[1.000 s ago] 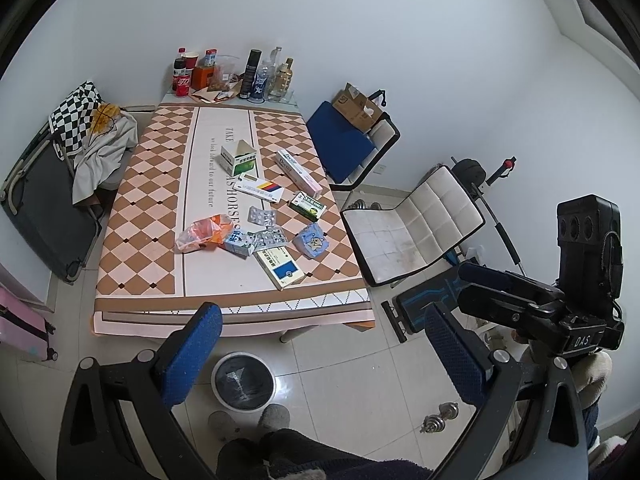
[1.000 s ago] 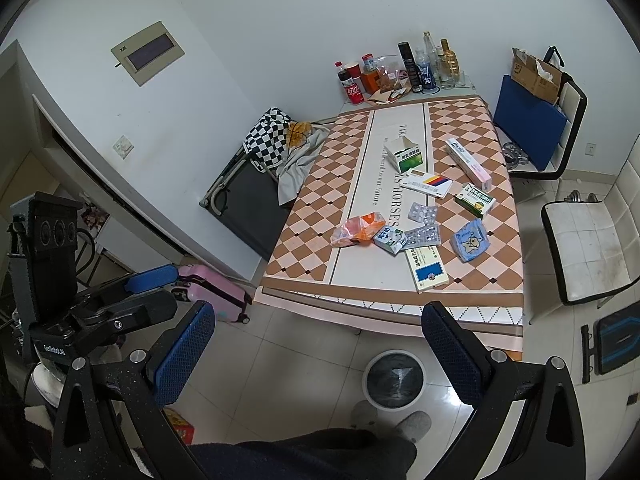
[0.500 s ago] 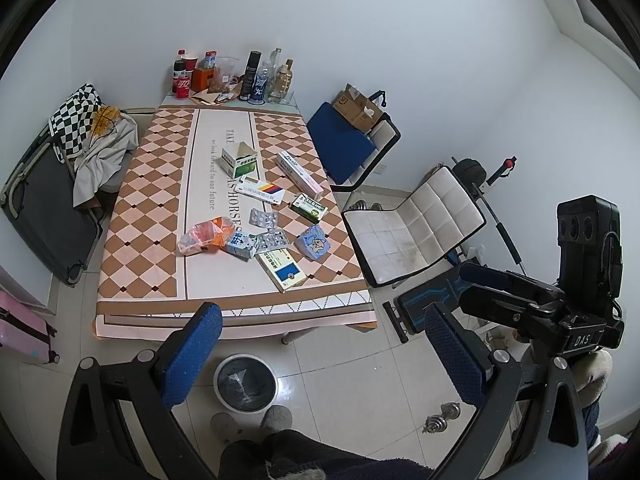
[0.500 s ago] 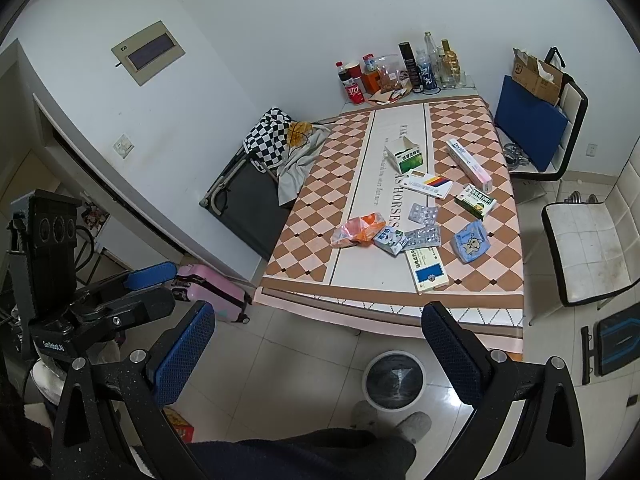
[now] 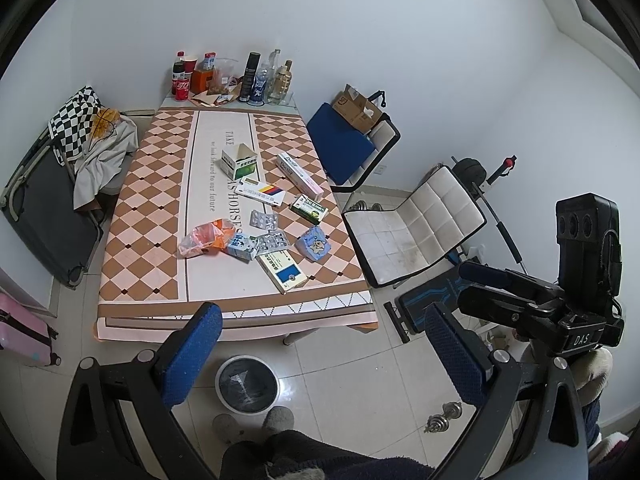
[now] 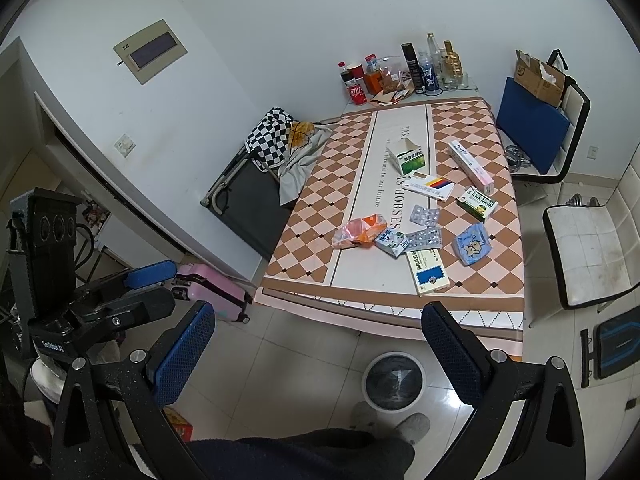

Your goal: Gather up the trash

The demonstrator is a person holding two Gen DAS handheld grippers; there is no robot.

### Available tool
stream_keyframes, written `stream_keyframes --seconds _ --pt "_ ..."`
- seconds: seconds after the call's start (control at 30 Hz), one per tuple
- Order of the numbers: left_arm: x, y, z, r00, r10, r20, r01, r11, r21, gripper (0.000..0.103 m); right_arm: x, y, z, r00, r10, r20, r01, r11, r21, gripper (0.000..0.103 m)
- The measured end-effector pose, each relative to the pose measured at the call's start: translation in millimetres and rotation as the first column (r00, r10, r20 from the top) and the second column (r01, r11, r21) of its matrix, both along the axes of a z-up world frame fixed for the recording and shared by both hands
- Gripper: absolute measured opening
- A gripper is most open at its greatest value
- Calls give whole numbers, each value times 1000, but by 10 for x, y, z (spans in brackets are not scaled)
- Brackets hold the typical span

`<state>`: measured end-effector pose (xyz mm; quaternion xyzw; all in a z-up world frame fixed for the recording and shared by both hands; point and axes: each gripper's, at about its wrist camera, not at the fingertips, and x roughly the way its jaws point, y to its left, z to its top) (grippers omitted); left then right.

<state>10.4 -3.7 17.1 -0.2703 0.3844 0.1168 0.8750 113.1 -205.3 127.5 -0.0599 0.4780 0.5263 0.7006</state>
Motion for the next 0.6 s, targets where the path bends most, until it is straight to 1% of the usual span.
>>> stream_keyframes --seconds 0.6 --pt "19 4 25 1000 -3 -2 3 1000 -2 103 16 35 -58 1000 -4 -4 4 1000 -3 103"
